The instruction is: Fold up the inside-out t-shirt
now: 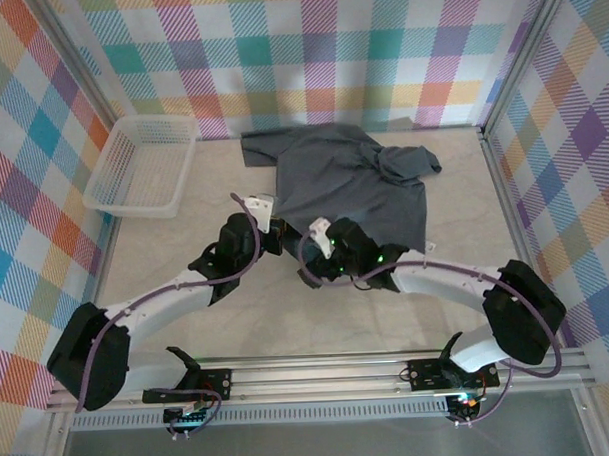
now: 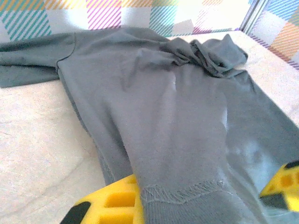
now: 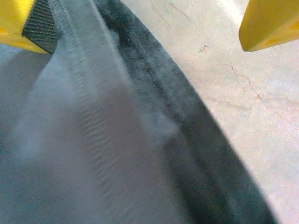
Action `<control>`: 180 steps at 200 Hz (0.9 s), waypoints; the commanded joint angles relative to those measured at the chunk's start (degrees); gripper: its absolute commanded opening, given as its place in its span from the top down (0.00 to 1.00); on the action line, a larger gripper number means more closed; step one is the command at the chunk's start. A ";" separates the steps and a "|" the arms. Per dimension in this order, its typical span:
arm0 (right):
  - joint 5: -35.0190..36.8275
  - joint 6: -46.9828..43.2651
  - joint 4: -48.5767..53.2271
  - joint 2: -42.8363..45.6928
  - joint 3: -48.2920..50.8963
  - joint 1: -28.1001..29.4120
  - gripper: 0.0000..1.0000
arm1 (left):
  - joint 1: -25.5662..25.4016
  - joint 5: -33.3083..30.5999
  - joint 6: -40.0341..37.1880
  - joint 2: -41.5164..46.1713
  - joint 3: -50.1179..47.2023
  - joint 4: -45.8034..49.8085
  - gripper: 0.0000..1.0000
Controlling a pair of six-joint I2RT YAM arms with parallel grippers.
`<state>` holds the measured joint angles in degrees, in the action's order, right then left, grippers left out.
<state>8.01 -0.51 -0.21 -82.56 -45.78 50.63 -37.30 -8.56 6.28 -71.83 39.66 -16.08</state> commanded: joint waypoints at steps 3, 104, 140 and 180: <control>7.49 -13.50 -17.45 -3.37 1.02 0.78 0.00 | 0.47 -3.06 4.41 3.20 2.78 9.07 1.00; 20.88 -11.87 -7.80 -9.76 -3.09 -1.48 0.20 | 1.88 -11.33 4.35 15.17 3.80 23.55 1.00; 30.27 -10.35 -3.87 -11.13 -4.29 -3.27 0.28 | 4.69 -20.27 7.71 19.93 5.53 36.06 1.00; 30.50 0.46 4.29 -5.79 -3.16 -8.00 0.47 | 11.44 -19.25 10.20 26.46 1.47 41.76 1.00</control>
<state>35.57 -8.05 -1.98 -92.77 -48.95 45.28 -28.71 -26.57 13.89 -49.41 42.85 20.29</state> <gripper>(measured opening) 0.606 0.066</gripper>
